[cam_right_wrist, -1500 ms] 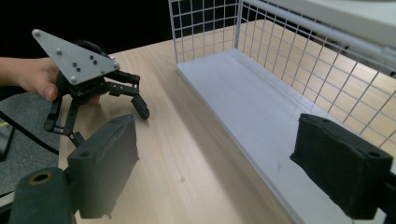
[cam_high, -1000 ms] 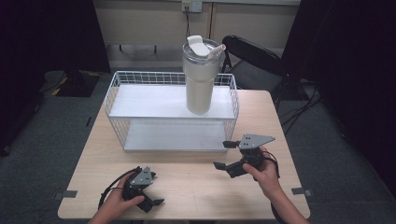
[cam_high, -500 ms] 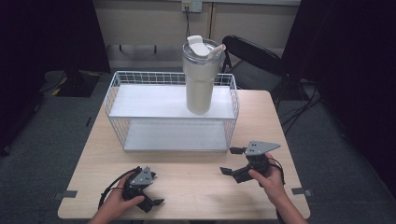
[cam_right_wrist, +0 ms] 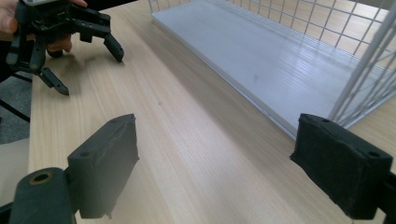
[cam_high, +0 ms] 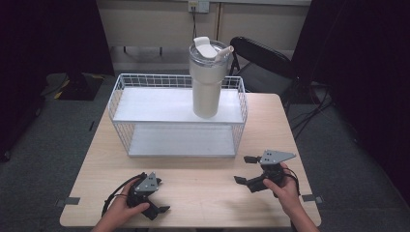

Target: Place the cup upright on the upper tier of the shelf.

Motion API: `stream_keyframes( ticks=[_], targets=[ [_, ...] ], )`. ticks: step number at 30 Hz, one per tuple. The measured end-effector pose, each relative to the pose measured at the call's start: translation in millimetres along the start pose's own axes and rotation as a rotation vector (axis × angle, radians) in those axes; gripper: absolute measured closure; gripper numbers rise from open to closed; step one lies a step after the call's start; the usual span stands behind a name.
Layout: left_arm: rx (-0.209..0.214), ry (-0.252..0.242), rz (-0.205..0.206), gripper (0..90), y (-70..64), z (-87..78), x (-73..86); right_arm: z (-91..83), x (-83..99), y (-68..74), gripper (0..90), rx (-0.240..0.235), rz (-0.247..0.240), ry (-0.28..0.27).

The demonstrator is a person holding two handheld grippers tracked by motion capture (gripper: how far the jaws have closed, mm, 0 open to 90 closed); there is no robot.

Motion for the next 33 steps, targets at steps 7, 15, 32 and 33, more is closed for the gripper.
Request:
stream_keyframes(
  ticks=[7,15,32,33],
  targets=[
    [0.001,0.0,0.001,0.0,0.0,0.0,0.0,-3.4,13.1,-4.2,13.2,0.013,0.012,0.014],
    [0.001,0.0,0.0,0.0,-0.1,0.1,0.0,-6.4,32.5,-9.5,13.3,0.03,0.026,0.032],
    [0.0,0.0,0.0,0.0,0.0,0.0,0.0,-8.4,69.0,-15.1,13.4,0.06,0.033,0.119],
    [0.001,0.0,0.0,0.0,-0.1,0.1,0.0,-8.9,72.1,-15.7,13.4,0.065,0.029,0.13]
  ],
)
Point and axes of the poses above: each handheld gripper's, and its own axes: z roughly forward along the jaws, x roughly out of its underside, y roughly to its left, the point moved 9 cm from there along z, roughly forward along the jaws, and after that the axes turned 5 degrees about y, right-handed, at the moved point
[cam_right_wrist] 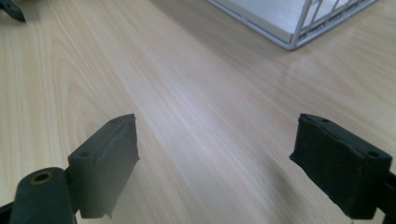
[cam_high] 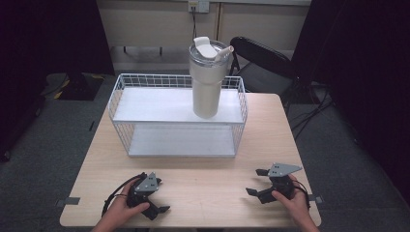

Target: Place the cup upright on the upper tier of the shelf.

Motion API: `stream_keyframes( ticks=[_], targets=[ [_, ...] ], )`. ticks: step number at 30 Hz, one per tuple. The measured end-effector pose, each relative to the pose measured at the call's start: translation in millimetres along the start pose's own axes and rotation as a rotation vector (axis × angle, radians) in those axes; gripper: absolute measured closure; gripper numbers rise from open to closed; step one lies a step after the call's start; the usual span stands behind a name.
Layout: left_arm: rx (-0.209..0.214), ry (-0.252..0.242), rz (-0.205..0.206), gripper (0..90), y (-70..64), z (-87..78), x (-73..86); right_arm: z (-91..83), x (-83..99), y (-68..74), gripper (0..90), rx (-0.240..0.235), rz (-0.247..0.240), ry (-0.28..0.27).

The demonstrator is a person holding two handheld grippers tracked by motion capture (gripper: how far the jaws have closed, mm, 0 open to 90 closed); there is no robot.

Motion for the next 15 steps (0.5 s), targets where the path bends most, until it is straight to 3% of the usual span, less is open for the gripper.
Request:
stream_keyframes(
  ticks=[11,15],
  targets=[
    [0.0,0.0,0.0,0.0,0.0,0.0,0.0,0.7,14.1,-0.4,13.6,0.03,-0.031,0.063],
    [0.0,0.0,0.0,0.0,0.0,0.0,0.0,-0.2,14.5,-1.8,13.6,0.064,-0.052,0.087]
  ],
)
Point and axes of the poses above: each handheld gripper's, and its own axes: z roughly forward along the jaws, x roughly out of its underside, y roughly to its left, the point moved 9 cm from there along z, roughly forward along the jaws, and after that the axes turned 5 degrees about y, right-handed, at the moved point
